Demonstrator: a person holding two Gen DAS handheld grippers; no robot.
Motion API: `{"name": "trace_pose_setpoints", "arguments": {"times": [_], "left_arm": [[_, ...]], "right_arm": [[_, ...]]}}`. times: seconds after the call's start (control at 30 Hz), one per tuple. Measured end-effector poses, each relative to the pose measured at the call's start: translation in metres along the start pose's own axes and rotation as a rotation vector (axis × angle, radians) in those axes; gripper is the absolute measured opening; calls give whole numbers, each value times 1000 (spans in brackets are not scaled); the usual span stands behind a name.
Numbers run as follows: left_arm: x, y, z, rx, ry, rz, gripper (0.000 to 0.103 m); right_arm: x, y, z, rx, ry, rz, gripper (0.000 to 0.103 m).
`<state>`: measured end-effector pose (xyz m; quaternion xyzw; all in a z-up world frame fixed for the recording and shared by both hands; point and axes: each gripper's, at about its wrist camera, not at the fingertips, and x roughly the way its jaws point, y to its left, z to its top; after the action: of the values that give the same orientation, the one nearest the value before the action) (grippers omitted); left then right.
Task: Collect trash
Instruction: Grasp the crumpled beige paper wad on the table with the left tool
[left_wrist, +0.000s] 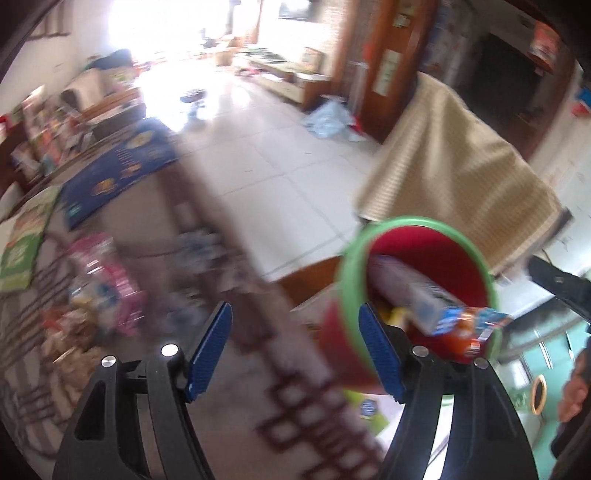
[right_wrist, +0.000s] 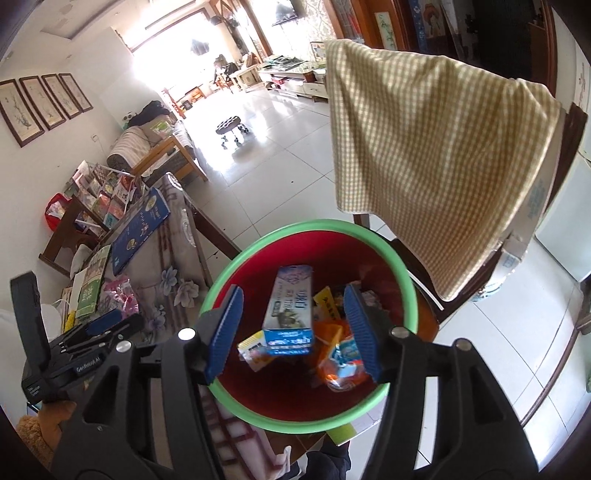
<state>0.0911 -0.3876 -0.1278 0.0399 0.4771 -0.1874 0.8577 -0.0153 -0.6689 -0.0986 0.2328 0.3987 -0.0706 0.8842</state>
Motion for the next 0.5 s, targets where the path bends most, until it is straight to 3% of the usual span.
{"name": "trace_pose_setpoints", "arguments": {"times": [0.13, 0.27, 0.4, 0.5], "left_arm": [[-7, 79, -20, -166, -5, 185, 68], [-12, 142, -44, -314, 29, 298, 70], [-1, 185, -64, -421, 92, 309, 71], [9, 193, -70, -426, 130, 278, 71]], "right_arm": [[9, 13, 1, -25, 20, 24, 56], [16, 27, -1, -49, 36, 44, 56], [24, 44, -4, -74, 57, 58, 56], [27, 58, -8, -94, 73, 64, 56]]}}
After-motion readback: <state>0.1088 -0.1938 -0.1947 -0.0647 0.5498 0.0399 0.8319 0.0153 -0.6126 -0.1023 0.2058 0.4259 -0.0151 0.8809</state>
